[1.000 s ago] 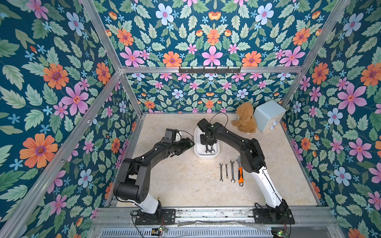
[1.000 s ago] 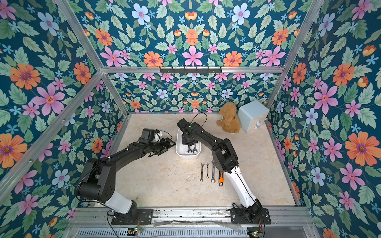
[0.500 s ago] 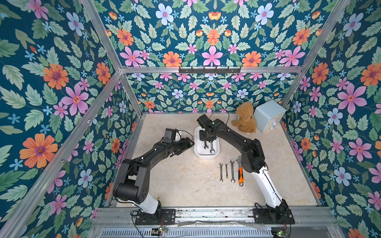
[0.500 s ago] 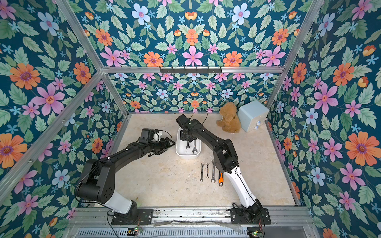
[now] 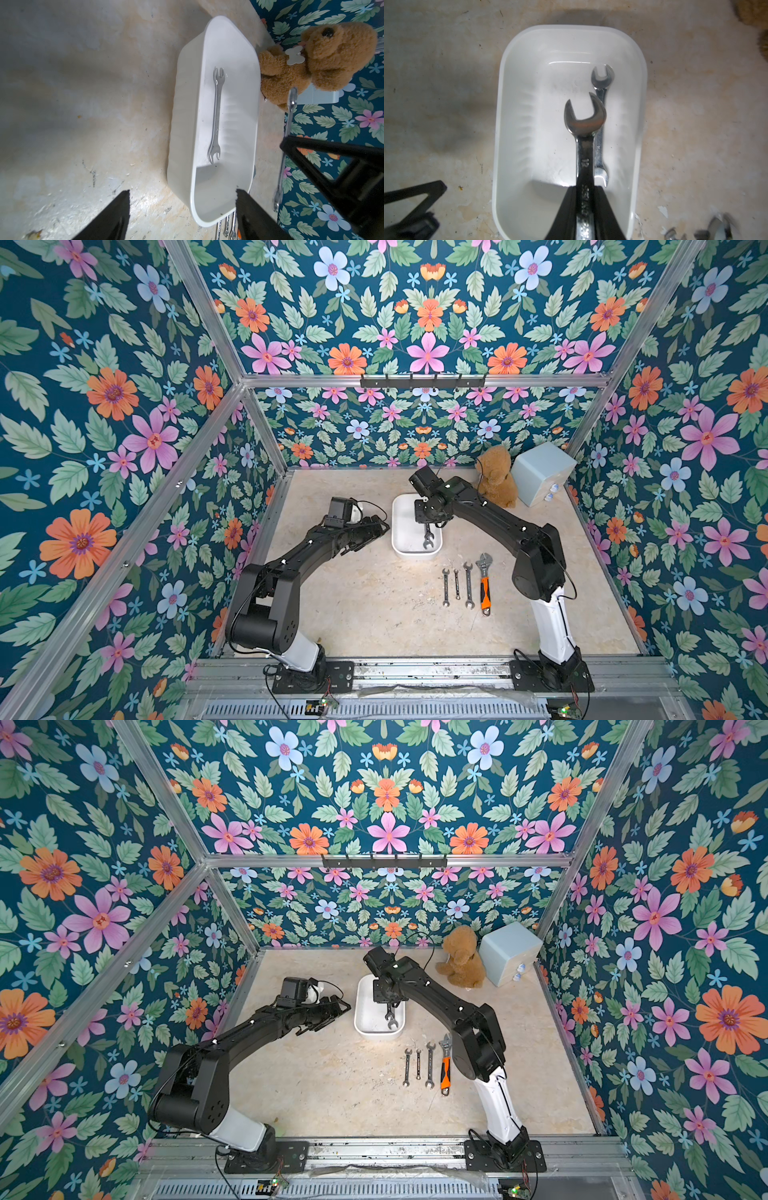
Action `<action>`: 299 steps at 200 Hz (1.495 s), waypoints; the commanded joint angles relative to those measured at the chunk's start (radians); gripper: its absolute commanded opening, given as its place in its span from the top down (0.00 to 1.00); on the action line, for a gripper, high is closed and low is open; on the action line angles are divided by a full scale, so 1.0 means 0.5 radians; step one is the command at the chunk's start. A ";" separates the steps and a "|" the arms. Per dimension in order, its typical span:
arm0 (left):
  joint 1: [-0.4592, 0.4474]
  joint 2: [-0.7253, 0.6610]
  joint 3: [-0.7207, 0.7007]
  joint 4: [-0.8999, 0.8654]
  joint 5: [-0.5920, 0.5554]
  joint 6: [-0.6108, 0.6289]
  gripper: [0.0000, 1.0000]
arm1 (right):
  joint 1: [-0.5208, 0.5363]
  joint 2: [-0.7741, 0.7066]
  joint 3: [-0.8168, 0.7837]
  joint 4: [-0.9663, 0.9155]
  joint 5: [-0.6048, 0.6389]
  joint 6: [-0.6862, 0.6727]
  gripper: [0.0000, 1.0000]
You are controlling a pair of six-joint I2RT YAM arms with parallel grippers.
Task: Take out the wrench from the storage box
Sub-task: Pick up the wrench from the storage box, then place the wrench at the center of the board.
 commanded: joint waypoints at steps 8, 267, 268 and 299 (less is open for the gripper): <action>0.001 -0.027 0.027 -0.024 -0.030 0.033 0.17 | 0.023 -0.242 -0.320 0.116 0.041 0.112 0.85; -0.018 -0.180 -0.083 0.049 -0.035 -0.013 0.17 | 0.548 -0.429 -1.494 0.648 -0.121 0.886 0.79; -0.019 -0.179 -0.083 0.049 -0.036 -0.013 0.17 | 0.548 -0.431 -1.493 0.648 -0.123 0.886 0.79; -0.028 -0.173 -0.089 0.049 -0.040 -0.013 0.17 | 0.547 -0.429 -1.451 0.598 -0.127 0.868 0.71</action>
